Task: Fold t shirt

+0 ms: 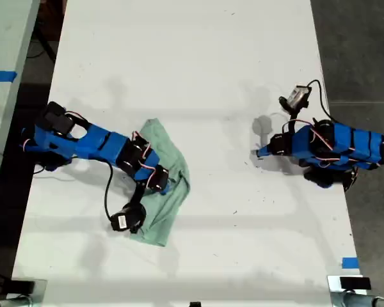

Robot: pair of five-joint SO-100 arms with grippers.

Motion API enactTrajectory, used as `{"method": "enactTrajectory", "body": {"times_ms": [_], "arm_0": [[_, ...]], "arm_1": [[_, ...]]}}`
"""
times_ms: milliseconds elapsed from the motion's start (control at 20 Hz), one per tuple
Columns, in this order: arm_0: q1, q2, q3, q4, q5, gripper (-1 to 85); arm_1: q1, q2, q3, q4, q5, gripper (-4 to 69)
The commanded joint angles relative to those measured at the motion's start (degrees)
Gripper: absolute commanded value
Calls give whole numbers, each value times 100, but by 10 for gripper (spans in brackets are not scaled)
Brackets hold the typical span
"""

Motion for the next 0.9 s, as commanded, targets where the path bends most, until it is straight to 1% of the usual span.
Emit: {"method": "enactTrajectory", "body": {"times_ms": [0,50,200,350,450,600,700,750,800,850], "arm_0": [[-132,167,-387,-185,193,302],[-105,325,-378,-185,299,357],[-18,1090,-369,-185,396,272],[26,2013,-360,-158,457,267],[-141,2566,-299,-88,686,250],[-457,2839,-272,229,870,242],[-545,3015,-246,545,853,236],[-721,3322,-79,791,765,206],[-1063,3867,439,905,659,138],[-1608,4465,1187,914,712,51]], "arm_1": [[18,70,343,9,-97,-14],[26,70,343,9,-97,-14],[44,70,343,9,-97,-14],[53,70,343,9,-97,-14],[70,70,343,9,-97,-14],[70,70,343,9,-97,-14],[70,70,343,9,-97,-14],[70,70,343,9,-97,-14],[70,70,343,9,-97,-14],[70,70,343,9,-97,-14]]}}
